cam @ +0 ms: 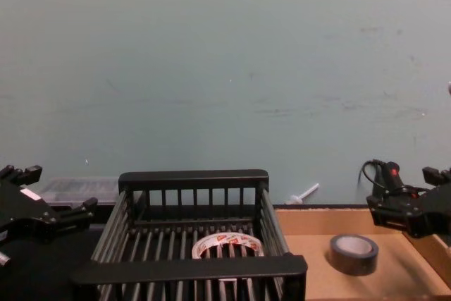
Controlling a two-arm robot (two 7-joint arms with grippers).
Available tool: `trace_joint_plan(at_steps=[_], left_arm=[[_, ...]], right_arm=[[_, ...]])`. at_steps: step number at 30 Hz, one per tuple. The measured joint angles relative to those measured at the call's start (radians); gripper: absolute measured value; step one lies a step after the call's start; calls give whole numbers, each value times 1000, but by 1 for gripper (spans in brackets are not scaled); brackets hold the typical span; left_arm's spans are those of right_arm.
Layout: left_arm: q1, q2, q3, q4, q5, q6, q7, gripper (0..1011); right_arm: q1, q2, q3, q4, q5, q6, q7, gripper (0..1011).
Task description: Pick up the white tape and place it into the black box , Pick up the silver tape and place it into the brown box.
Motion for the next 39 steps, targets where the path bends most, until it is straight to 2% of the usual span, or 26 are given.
trace_joint_plan(at_steps=[39], left_arm=[[0,0,0,0,0,0,0,1001]], right_arm=[[0,0,0,0,1,0,0,1002]])
